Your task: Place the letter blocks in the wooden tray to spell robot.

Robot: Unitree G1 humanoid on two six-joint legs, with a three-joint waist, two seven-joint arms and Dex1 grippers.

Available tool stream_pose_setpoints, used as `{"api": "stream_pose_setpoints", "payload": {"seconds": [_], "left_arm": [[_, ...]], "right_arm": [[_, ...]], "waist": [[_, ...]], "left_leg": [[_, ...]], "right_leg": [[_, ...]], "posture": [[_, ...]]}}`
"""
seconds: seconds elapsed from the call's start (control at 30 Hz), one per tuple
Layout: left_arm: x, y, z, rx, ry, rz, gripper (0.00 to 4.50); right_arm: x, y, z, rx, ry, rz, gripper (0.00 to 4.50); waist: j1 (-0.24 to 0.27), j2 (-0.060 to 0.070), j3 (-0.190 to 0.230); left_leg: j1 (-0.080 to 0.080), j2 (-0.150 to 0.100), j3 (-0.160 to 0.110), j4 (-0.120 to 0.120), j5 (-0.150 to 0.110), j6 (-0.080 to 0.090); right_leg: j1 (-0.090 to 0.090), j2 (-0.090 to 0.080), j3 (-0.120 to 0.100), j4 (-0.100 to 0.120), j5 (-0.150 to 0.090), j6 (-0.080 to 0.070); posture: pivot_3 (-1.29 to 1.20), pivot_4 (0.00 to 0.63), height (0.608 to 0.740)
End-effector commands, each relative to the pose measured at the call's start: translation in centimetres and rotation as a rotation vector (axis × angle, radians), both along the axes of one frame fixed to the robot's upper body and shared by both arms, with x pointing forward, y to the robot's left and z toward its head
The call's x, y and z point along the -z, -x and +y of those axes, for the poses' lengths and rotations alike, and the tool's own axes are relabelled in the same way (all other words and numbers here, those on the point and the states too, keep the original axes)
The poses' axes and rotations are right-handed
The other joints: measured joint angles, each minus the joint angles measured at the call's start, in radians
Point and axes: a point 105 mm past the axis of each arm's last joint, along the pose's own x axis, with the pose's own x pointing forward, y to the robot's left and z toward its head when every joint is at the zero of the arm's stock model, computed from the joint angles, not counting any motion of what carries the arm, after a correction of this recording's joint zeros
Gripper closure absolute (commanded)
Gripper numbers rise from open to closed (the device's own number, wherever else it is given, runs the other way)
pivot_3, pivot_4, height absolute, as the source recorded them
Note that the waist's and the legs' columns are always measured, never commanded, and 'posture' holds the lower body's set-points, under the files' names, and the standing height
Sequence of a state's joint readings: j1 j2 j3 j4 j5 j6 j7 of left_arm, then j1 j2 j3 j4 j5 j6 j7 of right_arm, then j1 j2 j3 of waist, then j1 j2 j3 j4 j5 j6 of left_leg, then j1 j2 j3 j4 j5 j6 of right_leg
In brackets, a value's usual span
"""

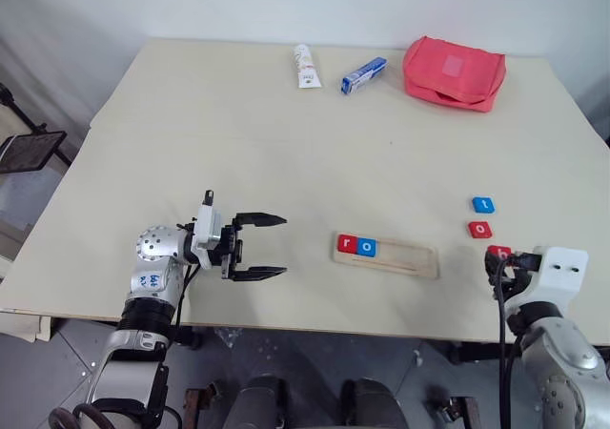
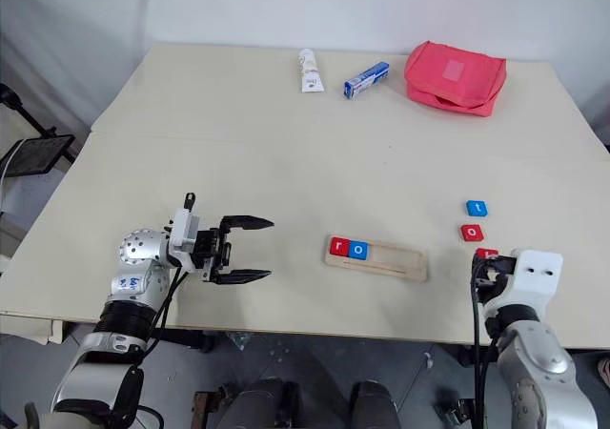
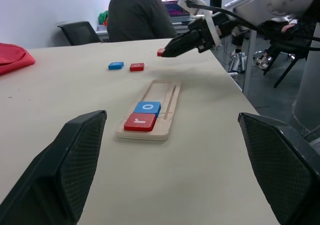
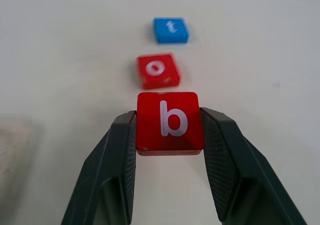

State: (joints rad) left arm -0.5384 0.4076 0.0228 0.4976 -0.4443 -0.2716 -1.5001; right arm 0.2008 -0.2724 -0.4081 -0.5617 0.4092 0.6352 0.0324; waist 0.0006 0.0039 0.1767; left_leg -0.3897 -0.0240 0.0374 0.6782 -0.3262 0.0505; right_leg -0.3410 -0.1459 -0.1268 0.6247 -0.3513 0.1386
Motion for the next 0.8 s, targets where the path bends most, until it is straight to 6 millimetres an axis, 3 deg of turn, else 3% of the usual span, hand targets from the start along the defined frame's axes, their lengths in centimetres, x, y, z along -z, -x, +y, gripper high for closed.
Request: {"api": "stream_pose_setpoints", "payload": {"seconds": [0.03,0.37,0.67,0.8], "left_arm": [[-0.5,0.5,-0.2,0.033,0.004,-0.032,0.00],[-0.5,1.8,-0.9,-0.015,0.036,-0.044,0.00],[-0.3,2.1,-1.4,-0.056,0.058,-0.035,0.00],[-0.3,1.9,-1.5,-0.058,0.057,-0.037,0.00]], "right_arm": [[-0.6,0.1,0.2,0.008,0.008,-0.029,3.04],[0.1,-0.7,0.4,0.000,-0.015,-0.026,3.04],[-0.8,-0.9,0.4,-0.053,0.019,-0.044,0.03],[-1.4,-0.7,1.0,-0.169,0.069,-0.028,0.03]], "waist": [[-0.001,0.000,0.000],[-0.001,0.000,0.000],[0.000,0.000,0.000],[0.000,0.000,0.000]], "left_leg": [[0.000,0.000,0.000,0.000,0.000,0.000],[0.001,0.000,0.000,0.000,0.000,0.000],[0.001,0.000,0.000,-0.001,0.000,0.000],[0.001,-0.001,0.000,-0.001,0.000,0.000]], "right_leg": [[0.000,0.000,0.000,0.000,0.000,0.000],[0.000,0.000,0.002,0.000,0.000,0.000],[0.000,0.001,0.005,0.001,0.000,0.000],[0.000,0.001,0.006,0.000,0.000,0.000]], "posture": [[0.00,0.150,0.740],[0.00,0.150,0.740],[0.00,0.150,0.740],[0.00,0.150,0.740]]}}
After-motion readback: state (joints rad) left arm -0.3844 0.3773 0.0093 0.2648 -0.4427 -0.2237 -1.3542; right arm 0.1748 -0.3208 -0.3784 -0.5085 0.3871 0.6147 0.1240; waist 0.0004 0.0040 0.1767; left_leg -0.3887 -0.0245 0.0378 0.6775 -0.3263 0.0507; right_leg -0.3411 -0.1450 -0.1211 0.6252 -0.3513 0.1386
